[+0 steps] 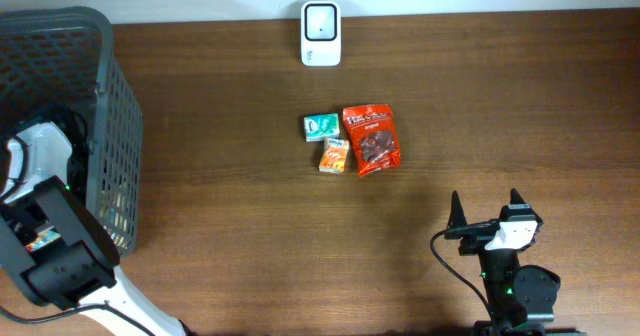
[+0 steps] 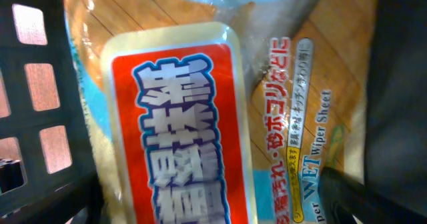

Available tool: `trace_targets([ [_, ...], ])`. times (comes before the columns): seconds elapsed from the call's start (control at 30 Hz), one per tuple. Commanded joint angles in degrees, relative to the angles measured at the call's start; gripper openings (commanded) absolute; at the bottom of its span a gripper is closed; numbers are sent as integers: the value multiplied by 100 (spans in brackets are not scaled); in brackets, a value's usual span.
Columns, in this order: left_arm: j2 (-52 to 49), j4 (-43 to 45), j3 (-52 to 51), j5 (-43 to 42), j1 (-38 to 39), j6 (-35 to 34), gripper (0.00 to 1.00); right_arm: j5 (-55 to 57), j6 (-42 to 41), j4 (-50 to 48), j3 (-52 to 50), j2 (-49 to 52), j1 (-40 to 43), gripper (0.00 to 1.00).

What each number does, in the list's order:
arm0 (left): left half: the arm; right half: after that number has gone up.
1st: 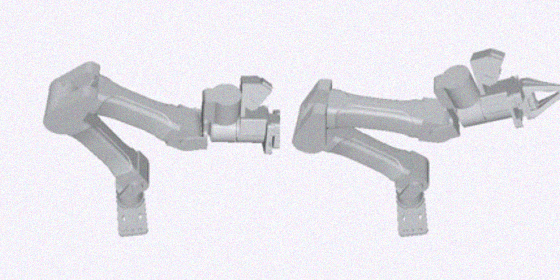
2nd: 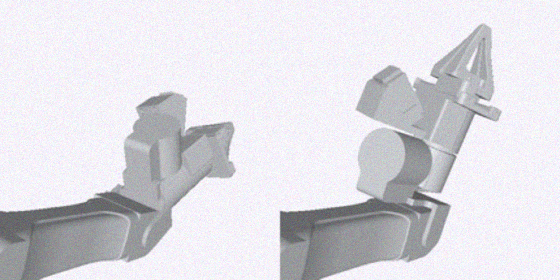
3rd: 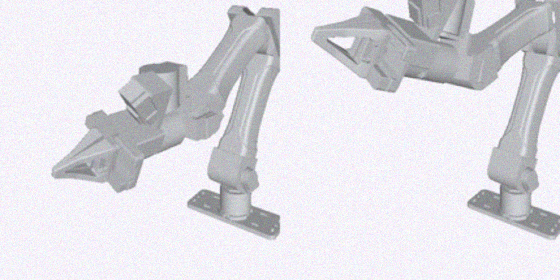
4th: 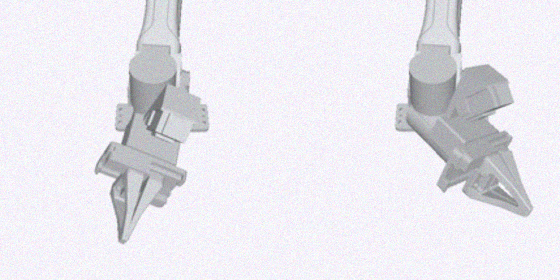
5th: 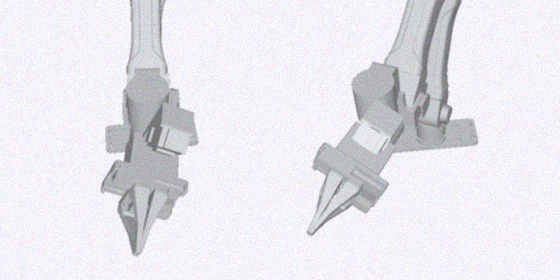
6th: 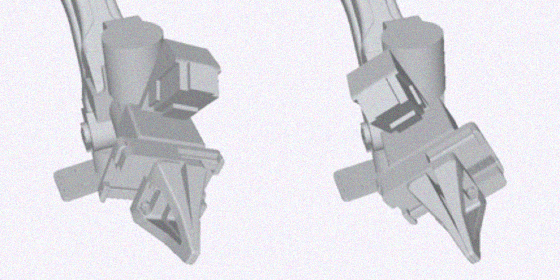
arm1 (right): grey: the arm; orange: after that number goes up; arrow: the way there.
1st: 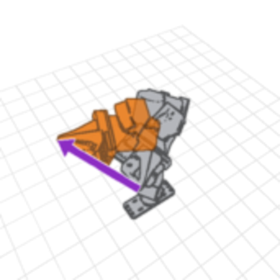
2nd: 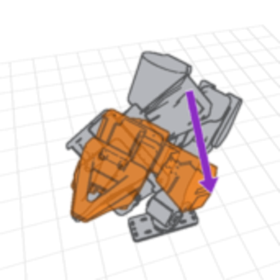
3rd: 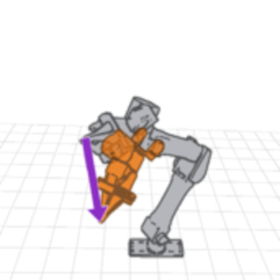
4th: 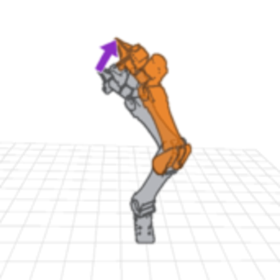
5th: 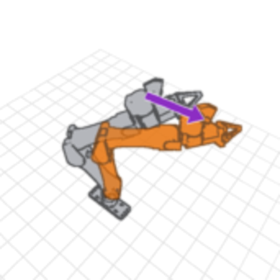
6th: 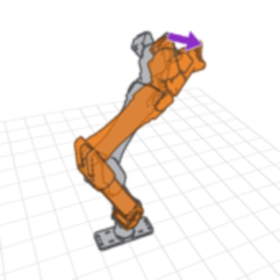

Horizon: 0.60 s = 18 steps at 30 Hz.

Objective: Scan the item barcode
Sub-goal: 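Grasp the large yellow snack bag from the basket and place it left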

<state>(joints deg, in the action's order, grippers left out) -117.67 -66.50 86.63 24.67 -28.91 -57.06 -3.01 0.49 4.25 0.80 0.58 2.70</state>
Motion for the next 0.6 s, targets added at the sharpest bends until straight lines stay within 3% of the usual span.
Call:
trace_targets([
  [0.0,-42,98,-345,131,-79,-122,99,-15,33,4,-48,-37,33,99],
  [0.03,-42,92,-363,131,-79,-118,85,-15,33,4,-48,-37,33,98],
  [0.07,-39,50,-361,133,-79,-118,56,-15,35,4,-48,-37,33,99],
  [0.13,-39,-31,-295,221,-79,-118,47,-13,35,4,-48,-37,33,99],
  [0.2,-37,-313,37,238,-79,-118,29,-15,35,4,-48,-37,33,99],
  [0.27,-37,-634,498,240,-79,-116,16,-15,35,4,-48,-37,33,99],
  [0.33,-37,-909,1139,236,-79,136,15,-15,35,4,-48,-37,33,99],
  [0.37,-37,-1038,1722,212,-76,688,0,-13,35,4,-48,-37,33,99],
  [0.57,-22,-2227,4216,-173,-76,1327,0,-15,33,4,-48,-37,33,99],
])
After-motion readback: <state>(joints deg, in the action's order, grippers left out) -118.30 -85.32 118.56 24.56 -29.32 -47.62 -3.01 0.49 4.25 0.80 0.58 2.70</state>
